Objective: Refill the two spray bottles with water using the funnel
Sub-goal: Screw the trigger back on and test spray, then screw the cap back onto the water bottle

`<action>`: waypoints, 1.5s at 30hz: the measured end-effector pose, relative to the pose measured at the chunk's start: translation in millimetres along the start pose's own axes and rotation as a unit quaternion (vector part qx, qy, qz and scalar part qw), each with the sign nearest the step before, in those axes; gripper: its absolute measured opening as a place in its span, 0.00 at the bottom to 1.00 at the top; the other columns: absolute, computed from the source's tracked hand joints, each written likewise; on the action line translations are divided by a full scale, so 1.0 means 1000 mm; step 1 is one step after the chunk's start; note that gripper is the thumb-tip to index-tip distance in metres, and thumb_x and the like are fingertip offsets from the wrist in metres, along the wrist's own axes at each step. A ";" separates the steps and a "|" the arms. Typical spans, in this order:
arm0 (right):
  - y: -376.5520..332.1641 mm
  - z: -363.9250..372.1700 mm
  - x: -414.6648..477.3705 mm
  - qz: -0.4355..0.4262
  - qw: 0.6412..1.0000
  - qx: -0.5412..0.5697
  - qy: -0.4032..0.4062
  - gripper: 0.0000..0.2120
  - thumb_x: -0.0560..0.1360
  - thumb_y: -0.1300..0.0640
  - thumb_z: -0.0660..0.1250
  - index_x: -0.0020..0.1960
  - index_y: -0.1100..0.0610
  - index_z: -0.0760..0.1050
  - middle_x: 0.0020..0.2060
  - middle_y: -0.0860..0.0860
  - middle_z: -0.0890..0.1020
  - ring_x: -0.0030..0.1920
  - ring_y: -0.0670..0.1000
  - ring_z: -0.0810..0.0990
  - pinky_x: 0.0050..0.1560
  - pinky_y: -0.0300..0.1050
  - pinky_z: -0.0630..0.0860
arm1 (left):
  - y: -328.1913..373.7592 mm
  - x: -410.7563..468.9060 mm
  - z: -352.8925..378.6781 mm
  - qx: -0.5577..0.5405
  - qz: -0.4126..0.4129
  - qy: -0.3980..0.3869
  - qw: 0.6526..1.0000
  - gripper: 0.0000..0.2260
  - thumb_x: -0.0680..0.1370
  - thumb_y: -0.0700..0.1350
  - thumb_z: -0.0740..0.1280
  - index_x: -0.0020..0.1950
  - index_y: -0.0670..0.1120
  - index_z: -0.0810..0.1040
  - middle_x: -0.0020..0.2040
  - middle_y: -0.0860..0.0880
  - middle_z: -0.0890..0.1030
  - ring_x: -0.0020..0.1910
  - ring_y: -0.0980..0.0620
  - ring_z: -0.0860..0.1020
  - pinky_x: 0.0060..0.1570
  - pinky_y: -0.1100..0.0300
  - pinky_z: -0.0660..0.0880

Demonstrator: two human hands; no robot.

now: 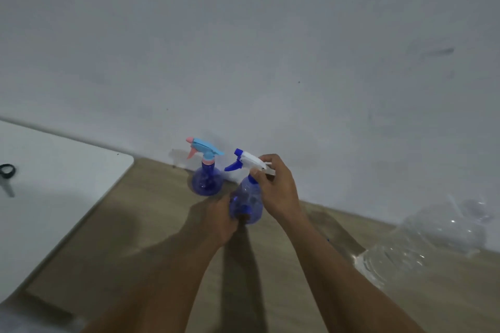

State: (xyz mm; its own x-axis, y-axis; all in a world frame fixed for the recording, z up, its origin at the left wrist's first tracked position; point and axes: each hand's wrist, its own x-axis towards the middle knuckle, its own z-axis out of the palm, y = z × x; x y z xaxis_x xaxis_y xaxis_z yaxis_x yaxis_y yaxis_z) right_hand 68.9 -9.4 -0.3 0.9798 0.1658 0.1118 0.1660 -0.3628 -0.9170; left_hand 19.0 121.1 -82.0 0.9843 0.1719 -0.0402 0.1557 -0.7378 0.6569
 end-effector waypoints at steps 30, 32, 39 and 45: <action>-0.010 -0.066 -0.036 0.066 0.978 -0.198 0.013 0.29 0.81 0.53 0.66 0.78 0.55 0.61 0.73 0.56 0.72 0.71 0.55 0.71 0.68 0.46 0.68 | 0.053 -0.004 0.014 -0.030 -0.004 0.036 0.999 0.13 0.78 0.42 0.69 0.61 0.42 0.74 0.55 0.44 0.78 0.57 0.45 0.78 0.56 0.59 0.72; -0.010 -0.082 -0.057 0.078 0.974 -0.213 0.015 0.26 0.81 0.52 0.66 0.76 0.55 0.64 0.70 0.56 0.74 0.69 0.55 0.73 0.66 0.46 0.69 | 0.067 -0.017 0.013 -0.018 0.025 0.052 0.998 0.13 0.77 0.43 0.70 0.61 0.45 0.75 0.54 0.46 0.78 0.54 0.46 0.78 0.52 0.56 0.74; 0.013 -0.149 -0.147 0.147 0.945 -0.291 0.017 0.23 0.80 0.51 0.65 0.73 0.56 0.68 0.68 0.56 0.76 0.65 0.57 0.76 0.62 0.48 0.72 | 0.130 -0.058 0.028 0.003 0.140 -0.051 0.989 0.22 0.77 0.42 0.68 0.71 0.46 0.71 0.65 0.44 0.76 0.63 0.44 0.75 0.62 0.50 0.74; 0.048 -0.205 -0.210 0.200 0.924 -0.325 0.033 0.23 0.80 0.51 0.64 0.73 0.56 0.68 0.68 0.57 0.76 0.67 0.59 0.74 0.61 0.49 0.72 | 0.189 -0.084 0.058 0.051 0.200 -0.117 0.971 0.30 0.76 0.49 0.68 0.76 0.47 0.65 0.71 0.44 0.72 0.70 0.44 0.71 0.67 0.51 0.70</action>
State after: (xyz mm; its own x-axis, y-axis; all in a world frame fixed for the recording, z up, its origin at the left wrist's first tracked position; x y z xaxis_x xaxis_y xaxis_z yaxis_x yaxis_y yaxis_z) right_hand -105.8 -249.6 11.0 0.9783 -0.1491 -0.1438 -0.2001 -0.8600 -0.4695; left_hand -29.8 -70.3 2.2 0.9580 -0.2856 0.0257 -0.2474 -0.7780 0.5776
